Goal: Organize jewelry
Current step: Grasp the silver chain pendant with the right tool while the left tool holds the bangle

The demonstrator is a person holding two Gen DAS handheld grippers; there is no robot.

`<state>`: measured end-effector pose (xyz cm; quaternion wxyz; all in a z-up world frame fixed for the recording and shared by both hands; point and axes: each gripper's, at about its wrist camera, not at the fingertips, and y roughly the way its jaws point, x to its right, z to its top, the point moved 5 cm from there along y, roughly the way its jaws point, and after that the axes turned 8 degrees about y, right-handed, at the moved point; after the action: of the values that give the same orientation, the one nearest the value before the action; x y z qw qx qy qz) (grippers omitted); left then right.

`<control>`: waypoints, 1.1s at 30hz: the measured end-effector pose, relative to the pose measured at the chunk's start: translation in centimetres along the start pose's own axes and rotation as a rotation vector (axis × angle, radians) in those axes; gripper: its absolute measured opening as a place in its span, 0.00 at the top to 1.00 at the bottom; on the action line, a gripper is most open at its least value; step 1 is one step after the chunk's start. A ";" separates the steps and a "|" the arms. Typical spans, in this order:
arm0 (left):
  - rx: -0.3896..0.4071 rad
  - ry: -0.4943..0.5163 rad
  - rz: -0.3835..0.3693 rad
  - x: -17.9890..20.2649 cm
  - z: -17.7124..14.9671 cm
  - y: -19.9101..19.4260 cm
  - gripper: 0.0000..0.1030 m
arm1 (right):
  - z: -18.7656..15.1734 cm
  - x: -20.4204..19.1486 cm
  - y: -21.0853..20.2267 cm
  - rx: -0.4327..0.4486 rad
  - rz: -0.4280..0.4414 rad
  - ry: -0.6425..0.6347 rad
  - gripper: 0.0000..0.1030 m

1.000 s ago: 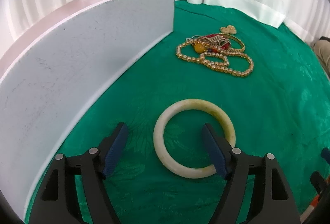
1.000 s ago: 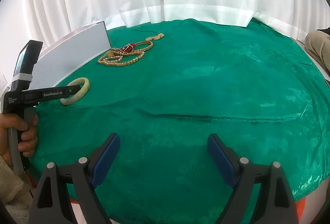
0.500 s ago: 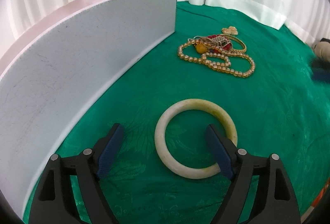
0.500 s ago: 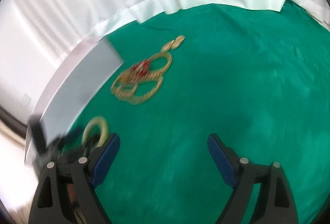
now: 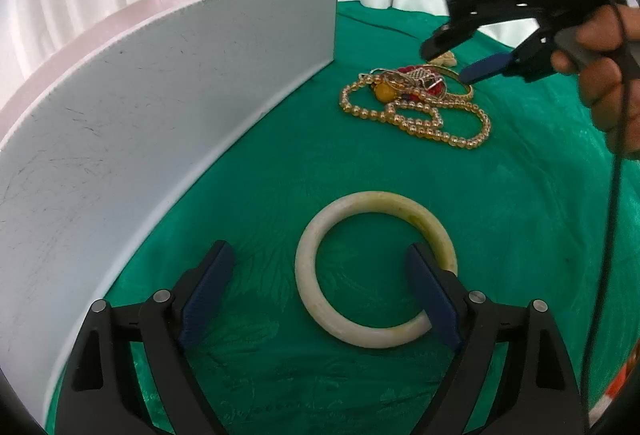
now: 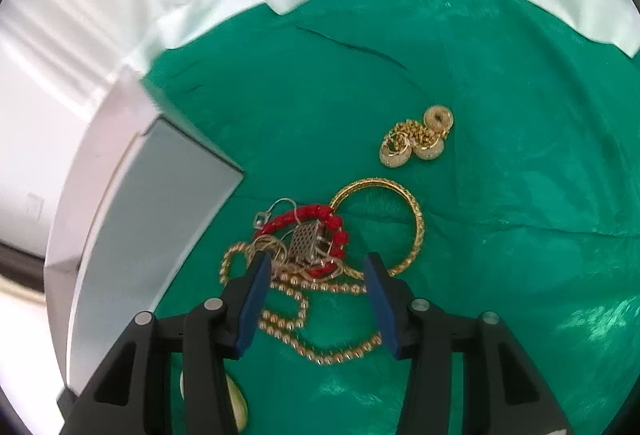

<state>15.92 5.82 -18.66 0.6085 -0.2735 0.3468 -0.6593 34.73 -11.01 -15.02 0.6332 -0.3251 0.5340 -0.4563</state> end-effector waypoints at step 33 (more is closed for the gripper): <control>-0.013 -0.002 -0.011 -0.2 -0.1 -0.1 0.17 | -4.3 -1.3 -13.5 0.136 0.042 -0.196 0.84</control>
<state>15.78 5.99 -18.65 0.6033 -0.2801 0.3491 -0.6601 27.37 -14.50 -3.32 0.7123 -0.3130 0.4442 -0.4441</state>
